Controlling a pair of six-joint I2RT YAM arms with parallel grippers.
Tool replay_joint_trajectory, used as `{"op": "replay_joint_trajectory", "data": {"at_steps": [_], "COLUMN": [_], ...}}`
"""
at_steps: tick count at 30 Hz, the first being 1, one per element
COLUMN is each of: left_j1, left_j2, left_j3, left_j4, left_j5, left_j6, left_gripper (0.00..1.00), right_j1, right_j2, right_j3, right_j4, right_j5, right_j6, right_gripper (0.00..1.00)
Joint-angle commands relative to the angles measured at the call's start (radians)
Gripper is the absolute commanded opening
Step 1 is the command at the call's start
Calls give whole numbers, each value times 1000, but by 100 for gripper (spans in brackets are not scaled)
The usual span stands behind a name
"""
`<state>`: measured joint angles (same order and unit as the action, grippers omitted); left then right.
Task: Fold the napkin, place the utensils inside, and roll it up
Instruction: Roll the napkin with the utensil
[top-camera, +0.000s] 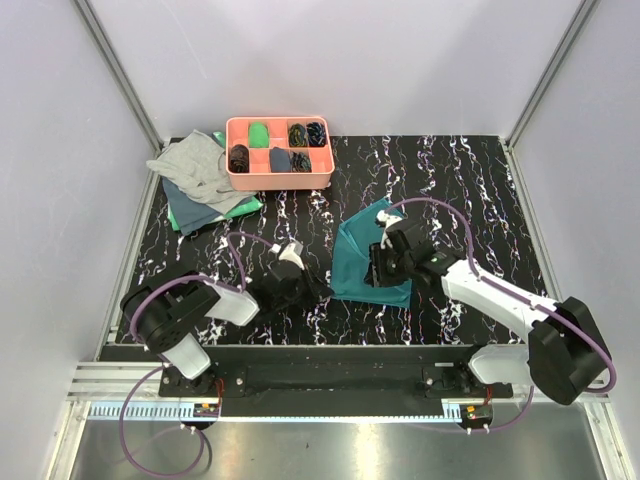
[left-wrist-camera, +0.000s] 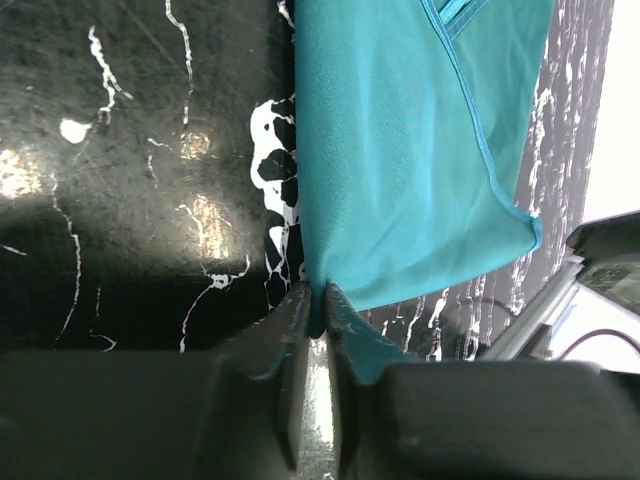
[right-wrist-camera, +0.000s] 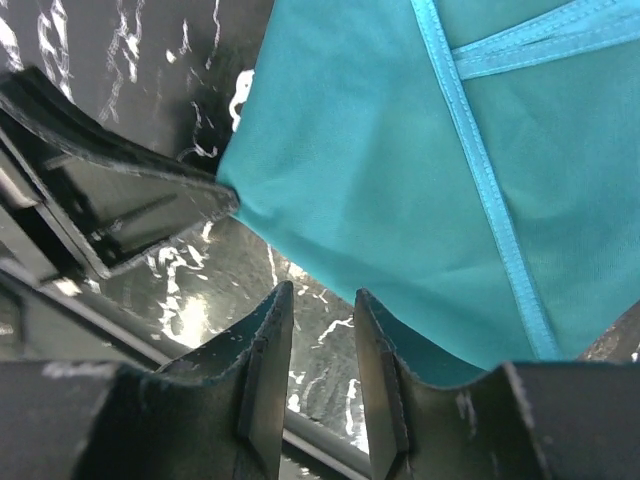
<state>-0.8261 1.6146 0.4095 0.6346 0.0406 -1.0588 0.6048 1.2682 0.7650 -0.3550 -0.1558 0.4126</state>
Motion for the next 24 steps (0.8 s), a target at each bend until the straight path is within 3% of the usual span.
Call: {"op": "replay_joint_trajectory", "data": {"at_steps": [1,3,8,15,24], "left_j1": [41,70,111,162,206], "left_j2": [-8,-30,-62,-114,-157], "left_j3": [-14,-17,14,32,41], "left_j4": [39,28,-35,-117,-164], "left_j5": [57,93,215,304,347], "left_j6": [-15,-18,-9,8,29], "left_gripper": [5,0,0,0,0], "right_j1": [99,174,291,487,621], "right_j2": [3,0,31,189,365], "right_j3": [33,30,45,123,215], "right_j4": [45,54,103,146,163], "right_j5": [131,211,335,569,726], "right_j6": [-93,-129,-190,-258,-310], "right_gripper": [40,41,46,56,58]}}
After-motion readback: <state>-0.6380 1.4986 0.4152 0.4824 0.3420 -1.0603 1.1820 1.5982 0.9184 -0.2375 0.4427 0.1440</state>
